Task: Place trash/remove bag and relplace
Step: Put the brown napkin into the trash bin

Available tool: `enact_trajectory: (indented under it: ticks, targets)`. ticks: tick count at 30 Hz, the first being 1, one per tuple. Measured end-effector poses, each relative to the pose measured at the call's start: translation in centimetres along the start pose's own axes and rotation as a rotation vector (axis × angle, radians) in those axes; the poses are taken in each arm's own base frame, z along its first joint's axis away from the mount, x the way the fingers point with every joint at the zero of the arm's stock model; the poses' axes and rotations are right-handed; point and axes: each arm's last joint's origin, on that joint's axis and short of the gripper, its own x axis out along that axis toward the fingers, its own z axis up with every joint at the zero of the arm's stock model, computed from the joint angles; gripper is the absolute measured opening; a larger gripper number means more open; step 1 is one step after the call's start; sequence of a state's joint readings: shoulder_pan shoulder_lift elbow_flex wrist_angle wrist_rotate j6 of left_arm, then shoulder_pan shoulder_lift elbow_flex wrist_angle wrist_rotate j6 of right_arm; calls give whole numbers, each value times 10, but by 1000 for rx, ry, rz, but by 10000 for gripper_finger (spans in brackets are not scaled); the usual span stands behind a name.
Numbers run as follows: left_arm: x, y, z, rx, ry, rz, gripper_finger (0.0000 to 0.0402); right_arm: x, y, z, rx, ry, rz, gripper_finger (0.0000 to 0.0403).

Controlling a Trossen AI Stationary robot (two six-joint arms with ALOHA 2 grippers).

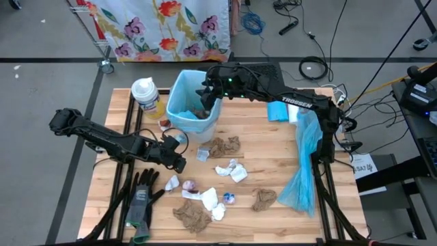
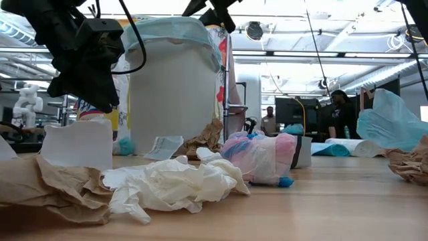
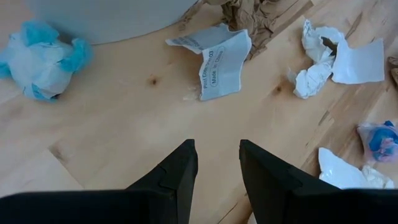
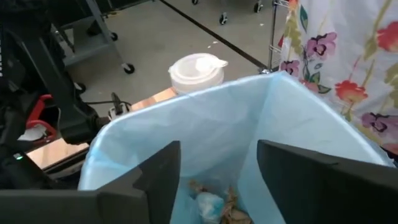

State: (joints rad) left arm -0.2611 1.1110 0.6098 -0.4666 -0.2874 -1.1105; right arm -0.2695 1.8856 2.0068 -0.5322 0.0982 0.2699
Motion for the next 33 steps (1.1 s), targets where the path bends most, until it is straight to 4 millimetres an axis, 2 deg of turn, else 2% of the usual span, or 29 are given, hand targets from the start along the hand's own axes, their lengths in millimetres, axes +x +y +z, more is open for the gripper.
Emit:
enact_trajectory:
  ticks: [3, 5, 8, 12, 13, 16, 20, 25, 29, 33]
  targets:
    - [0, 0, 0, 0, 2, 4, 125, -14, -1, 4, 3, 5, -8, 210]
    - [0, 1, 0, 0, 3, 5, 125, -27, -3, 6, -2, 34, -25, 195]
    - [0, 1, 0, 0, 3, 5, 125, -47, -8, 3, -31, 117, -94, 136]
    - [0, 0, 0, 0, 2, 5, 125, -71, -11, -5, -61, 239, -157, 26]
    - [0, 1, 0, 0, 3, 5, 125, -76, -10, -7, -65, 259, -158, 14]
    - [0, 0, 0, 0, 2, 5, 125, -82, -6, -18, -62, 313, -157, 15]
    - [0, 0, 0, -4, 2, 5, 125, -86, -3, -47, -42, 384, -160, 6]
    - [0, 0, 0, -5, 2, 5, 125, -87, -3, -95, 66, 392, -140, 5]
    - [0, 0, 0, -4, 2, 4, 125, -83, 2, -131, 154, 383, -64, 6]
    - [0, 0, 0, 1, 2, 5, 125, -70, 7, -163, 145, 396, -25, 13]
